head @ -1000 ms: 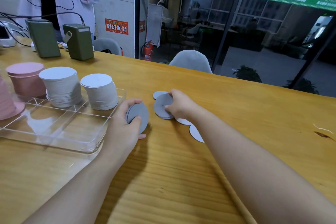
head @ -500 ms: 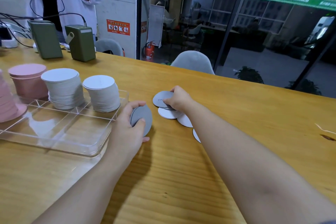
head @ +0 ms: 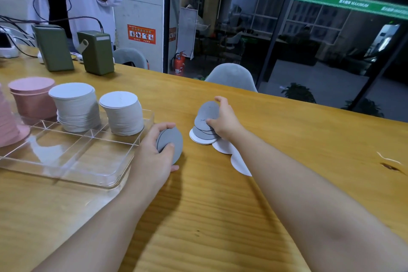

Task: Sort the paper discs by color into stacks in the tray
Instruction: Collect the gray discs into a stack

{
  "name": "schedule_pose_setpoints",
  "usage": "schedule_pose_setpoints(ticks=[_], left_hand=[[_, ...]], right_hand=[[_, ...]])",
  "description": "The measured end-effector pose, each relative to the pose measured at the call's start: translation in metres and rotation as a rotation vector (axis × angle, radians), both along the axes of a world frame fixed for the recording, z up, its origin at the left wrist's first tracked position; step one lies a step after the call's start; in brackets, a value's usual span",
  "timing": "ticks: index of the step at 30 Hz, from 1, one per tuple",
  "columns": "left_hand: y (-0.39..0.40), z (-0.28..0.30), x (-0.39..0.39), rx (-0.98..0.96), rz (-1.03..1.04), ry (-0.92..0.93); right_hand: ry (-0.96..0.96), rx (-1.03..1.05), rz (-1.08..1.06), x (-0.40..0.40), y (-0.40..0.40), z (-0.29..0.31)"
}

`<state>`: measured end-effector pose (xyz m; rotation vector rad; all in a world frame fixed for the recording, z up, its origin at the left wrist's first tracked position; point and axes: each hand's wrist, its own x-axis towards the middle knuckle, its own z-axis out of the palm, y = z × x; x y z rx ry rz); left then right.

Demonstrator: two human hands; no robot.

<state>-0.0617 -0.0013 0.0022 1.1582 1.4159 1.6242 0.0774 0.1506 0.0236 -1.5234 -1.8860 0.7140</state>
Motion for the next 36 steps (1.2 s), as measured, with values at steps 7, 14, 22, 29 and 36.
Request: schedule_pose_setpoints(ticks=[7, 14, 22, 29, 36], left_hand=[[0.0, 0.001, 0.0, 0.002, 0.002, 0.01], [-0.001, 0.0, 0.0, 0.026, -0.06, 0.001], [-0.009, 0.005, 0.003, 0.022, -0.225, -0.105], [-0.016, 0.008, -0.005, 0.16, -0.177, 0.342], [-0.016, 0.0, -0.008, 0.041, -0.294, 0.523]], right_hand=[[0.143, 0.052, 0.079, 0.016, -0.029, 0.013], [0.537, 0.034, 0.195, 0.018, -0.077, 0.011], [0.511, 0.04, 0.236, 0.01, -0.109, -0.006], [0.189, 0.104, 0.206, 0.017, -0.128, -0.012], [0.174, 0.07, 0.213, 0.018, -0.136, -0.017]])
